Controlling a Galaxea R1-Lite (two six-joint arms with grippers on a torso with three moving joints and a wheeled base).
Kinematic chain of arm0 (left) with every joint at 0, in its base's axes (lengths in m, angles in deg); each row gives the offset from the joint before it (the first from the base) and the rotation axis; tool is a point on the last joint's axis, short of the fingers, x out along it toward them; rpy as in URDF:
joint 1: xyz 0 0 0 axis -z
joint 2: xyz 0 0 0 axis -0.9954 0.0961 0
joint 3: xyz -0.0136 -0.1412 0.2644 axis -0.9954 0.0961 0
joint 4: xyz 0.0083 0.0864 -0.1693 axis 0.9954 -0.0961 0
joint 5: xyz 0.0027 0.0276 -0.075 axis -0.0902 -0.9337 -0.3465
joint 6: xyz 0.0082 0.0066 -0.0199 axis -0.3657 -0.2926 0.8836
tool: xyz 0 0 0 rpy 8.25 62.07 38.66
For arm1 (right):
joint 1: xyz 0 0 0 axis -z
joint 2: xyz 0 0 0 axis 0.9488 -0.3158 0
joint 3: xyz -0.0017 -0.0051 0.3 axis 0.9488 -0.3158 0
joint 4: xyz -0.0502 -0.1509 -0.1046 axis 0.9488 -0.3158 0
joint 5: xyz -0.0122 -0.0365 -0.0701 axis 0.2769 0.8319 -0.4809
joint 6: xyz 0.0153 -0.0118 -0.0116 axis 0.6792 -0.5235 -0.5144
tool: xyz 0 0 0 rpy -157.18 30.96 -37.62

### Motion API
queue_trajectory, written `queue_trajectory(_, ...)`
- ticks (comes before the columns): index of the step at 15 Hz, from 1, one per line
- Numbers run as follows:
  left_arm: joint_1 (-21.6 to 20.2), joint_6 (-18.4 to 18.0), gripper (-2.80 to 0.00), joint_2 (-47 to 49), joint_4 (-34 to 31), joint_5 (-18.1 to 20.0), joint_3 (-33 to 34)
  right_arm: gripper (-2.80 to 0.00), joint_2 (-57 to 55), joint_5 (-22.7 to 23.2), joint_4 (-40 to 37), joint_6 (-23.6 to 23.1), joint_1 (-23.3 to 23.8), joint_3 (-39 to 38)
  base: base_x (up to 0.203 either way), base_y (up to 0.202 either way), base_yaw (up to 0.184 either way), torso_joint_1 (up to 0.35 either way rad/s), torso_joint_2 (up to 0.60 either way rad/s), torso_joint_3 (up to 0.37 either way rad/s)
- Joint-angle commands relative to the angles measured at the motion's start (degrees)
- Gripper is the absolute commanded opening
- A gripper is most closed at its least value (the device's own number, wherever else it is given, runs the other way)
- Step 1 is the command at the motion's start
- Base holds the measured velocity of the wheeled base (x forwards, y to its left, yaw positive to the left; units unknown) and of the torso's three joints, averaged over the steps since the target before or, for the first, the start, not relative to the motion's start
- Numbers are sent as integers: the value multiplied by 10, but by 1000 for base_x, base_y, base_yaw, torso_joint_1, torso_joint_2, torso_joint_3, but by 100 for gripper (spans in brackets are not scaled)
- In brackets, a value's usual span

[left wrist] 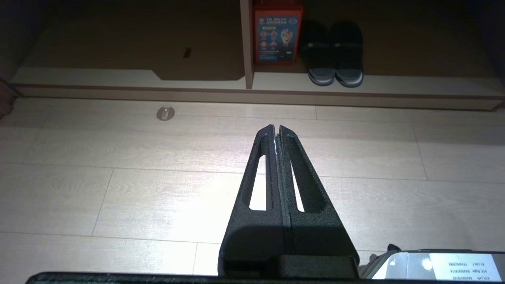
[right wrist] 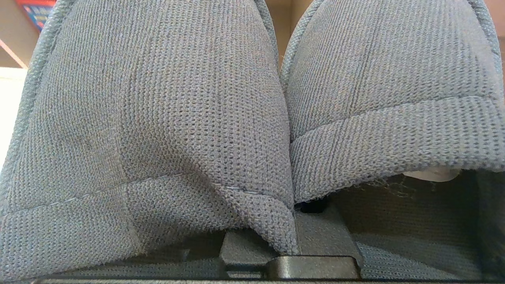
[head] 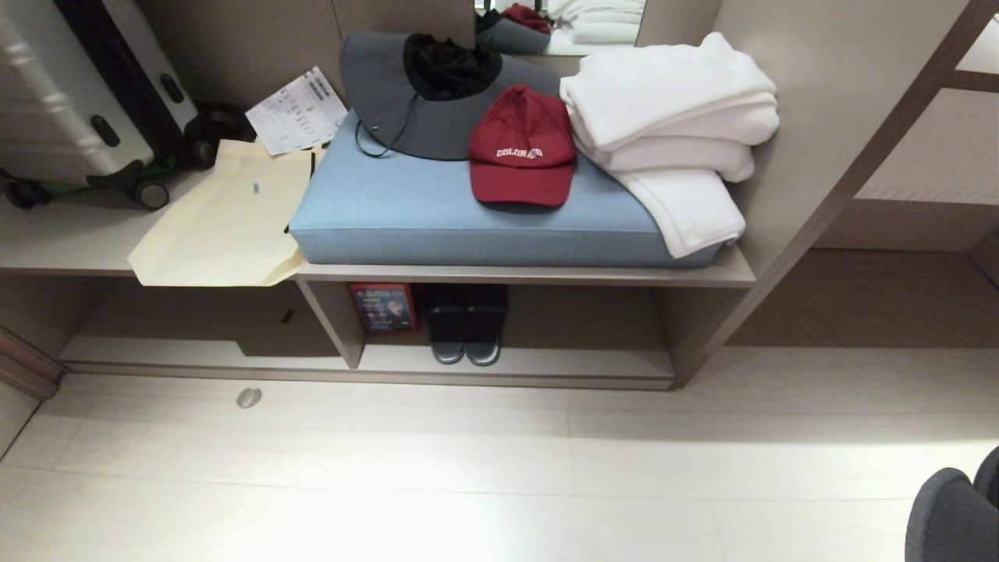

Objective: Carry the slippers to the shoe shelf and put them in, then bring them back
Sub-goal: Place the slippers into the shoe cabinet

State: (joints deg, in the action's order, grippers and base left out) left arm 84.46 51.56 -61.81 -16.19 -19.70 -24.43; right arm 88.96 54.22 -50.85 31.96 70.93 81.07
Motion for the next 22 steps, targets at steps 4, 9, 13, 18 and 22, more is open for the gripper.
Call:
queue_trajectory(4, 0, 1, -280, 0, 0, 0, 0, -280, -1, 0, 1, 0, 0, -1, 0, 0, 0, 6, 2, -198)
queue_trajectory(9, 0, 1, -280, 0, 0, 0, 0, -280, 0, 0, 1, 0, 0, -1, 0, 0, 0, 3, 5, -195)
queue_trajectory(13, -1, 1, -280, 0, 0, 0, 0, -280, -1, 0, 0, 0, 0, -1, 0, 0, 0, 4, 4, -192)
queue_trajectory(18, -1, 1, -280, 0, 0, 0, 0, -280, 0, 0, 1, 0, 0, -1, 0, 0, 0, 5, 2, -198)
queue_trajectory(22, 0, 1, -280, 0, 0, 0, 0, -280, -1, 0, 1, 0, 0, -1, 0, 0, 0, 2, 2, -200)
